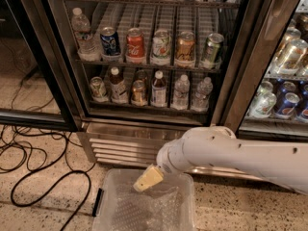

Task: Pick orange can from bottom shelf of fridge

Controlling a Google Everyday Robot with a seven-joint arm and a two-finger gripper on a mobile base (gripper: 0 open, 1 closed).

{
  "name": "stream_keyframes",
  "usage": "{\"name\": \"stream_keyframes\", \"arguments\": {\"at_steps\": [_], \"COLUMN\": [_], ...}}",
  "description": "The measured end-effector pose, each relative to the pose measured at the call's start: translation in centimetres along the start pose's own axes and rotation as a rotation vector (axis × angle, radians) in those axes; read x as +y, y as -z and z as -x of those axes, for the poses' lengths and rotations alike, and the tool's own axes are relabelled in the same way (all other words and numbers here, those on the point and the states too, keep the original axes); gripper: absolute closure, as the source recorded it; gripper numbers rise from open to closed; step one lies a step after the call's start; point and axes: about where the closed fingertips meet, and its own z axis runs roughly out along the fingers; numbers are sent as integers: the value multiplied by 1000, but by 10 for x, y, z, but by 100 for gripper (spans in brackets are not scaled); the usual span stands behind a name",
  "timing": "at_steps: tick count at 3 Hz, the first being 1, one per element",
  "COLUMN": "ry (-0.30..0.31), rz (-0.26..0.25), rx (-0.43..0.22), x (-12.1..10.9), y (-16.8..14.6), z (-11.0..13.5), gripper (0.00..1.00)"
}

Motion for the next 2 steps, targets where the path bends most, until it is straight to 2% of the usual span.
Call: {"name": "stream_keyframes", "arguments": {"at_steps": [1, 2], "ry": [-140, -262], "rz": [-57, -146], "rx": [-76, -154], "x": [-30, -71], "y": [-34, -52], "z": [4, 9], "gripper": [0, 0]}}
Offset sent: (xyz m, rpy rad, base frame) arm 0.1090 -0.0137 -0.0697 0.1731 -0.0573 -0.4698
